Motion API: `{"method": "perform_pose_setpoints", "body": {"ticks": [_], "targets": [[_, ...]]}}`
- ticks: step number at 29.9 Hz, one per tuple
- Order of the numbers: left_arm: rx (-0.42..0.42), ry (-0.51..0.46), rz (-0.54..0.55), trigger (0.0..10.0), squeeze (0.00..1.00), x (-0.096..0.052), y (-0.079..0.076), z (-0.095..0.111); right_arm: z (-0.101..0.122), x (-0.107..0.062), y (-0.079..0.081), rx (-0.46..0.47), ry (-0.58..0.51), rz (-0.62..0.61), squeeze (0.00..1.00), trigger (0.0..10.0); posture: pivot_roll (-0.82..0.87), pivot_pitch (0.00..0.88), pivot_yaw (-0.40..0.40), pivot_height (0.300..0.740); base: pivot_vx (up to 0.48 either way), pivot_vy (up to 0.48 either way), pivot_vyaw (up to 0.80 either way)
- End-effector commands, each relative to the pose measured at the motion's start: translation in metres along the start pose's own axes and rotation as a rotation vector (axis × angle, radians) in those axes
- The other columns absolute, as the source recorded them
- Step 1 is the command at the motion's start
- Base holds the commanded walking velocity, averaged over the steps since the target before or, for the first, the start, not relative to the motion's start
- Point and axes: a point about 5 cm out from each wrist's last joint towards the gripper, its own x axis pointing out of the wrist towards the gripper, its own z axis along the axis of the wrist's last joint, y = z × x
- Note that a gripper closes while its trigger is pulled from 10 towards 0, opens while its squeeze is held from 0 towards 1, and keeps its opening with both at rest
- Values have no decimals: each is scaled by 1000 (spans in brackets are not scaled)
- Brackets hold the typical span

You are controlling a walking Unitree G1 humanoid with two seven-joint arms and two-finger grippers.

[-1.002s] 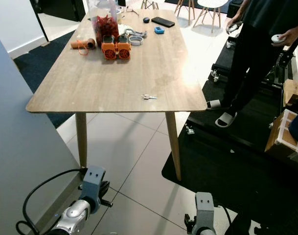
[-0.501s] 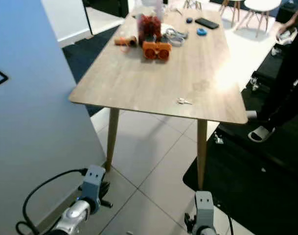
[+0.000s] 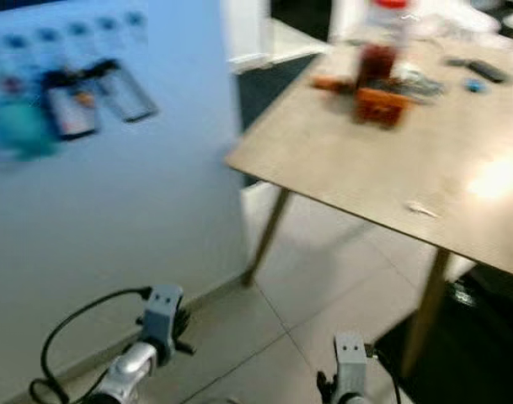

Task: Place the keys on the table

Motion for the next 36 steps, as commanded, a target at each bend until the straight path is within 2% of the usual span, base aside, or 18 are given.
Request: {"method": "perform_pose_setpoints", "body": {"ticks": [1, 17, 36], "targets": [[-2, 2, 3, 10000, 0, 0, 1, 1, -1, 0, 2, 8, 2, -1, 0, 10000, 93, 37, -25, 740, 0, 0, 800], [42, 29, 42, 10000, 0, 3, 4, 2, 4, 1, 0, 13, -15, -17, 0, 10000, 89, 31, -21, 740, 0, 0, 800], [53, 38, 57, 10000, 0, 2, 6, 1, 11, 3, -1, 16, -41, -25, 0, 10000, 87, 32, -21, 740, 0, 0, 800]]}}
